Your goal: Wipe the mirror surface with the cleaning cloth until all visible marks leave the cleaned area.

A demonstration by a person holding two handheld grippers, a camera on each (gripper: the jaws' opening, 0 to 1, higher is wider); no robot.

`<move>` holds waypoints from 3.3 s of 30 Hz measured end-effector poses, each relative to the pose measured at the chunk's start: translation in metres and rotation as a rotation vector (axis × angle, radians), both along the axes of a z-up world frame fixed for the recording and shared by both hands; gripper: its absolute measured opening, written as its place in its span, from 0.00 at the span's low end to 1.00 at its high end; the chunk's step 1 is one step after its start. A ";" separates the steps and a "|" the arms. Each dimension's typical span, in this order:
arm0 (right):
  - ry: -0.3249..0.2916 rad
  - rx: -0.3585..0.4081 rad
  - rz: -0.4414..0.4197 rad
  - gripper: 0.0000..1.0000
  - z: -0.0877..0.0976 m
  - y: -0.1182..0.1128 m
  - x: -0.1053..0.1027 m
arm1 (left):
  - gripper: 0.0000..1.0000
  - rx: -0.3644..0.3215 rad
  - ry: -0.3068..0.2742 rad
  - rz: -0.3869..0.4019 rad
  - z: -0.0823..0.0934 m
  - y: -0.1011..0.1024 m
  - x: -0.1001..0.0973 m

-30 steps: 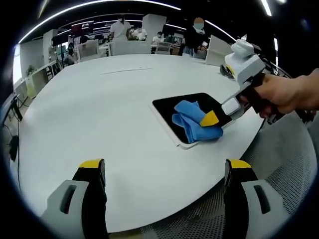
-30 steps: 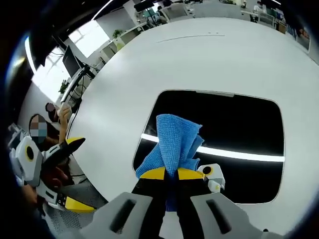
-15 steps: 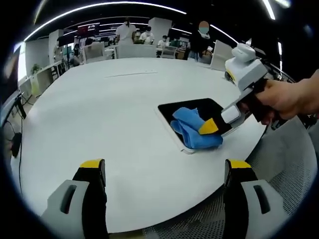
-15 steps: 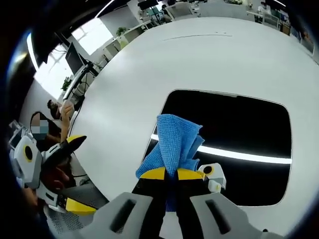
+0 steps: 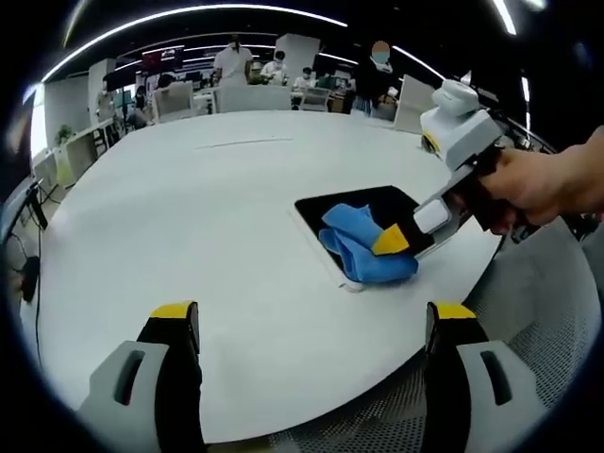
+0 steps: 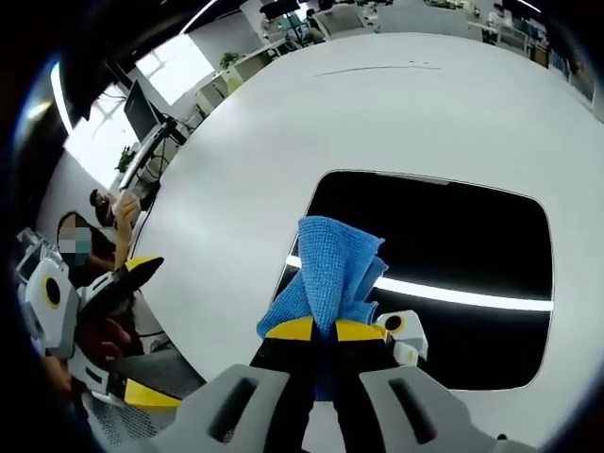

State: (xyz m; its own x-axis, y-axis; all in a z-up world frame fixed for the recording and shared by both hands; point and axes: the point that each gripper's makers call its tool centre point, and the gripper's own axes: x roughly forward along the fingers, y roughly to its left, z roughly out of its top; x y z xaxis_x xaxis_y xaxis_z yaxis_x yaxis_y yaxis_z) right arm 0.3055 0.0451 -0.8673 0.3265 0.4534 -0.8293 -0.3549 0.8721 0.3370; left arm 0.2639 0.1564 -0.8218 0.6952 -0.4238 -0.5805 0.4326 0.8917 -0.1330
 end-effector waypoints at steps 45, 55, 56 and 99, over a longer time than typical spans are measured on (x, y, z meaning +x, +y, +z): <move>-0.064 -0.069 0.096 0.00 -0.001 0.019 0.079 | 0.99 -0.005 0.017 0.010 -0.004 0.006 -0.001; -0.105 -0.101 0.136 0.00 0.001 0.022 0.108 | 0.98 -0.009 0.025 0.057 -0.009 0.016 0.005; -0.094 -0.097 0.129 0.00 0.000 0.021 0.108 | 0.98 -0.010 0.022 0.063 -0.009 0.018 0.005; -0.031 -0.189 0.115 0.00 -0.005 -0.041 0.106 | 0.97 0.007 0.023 0.006 -0.010 0.008 0.001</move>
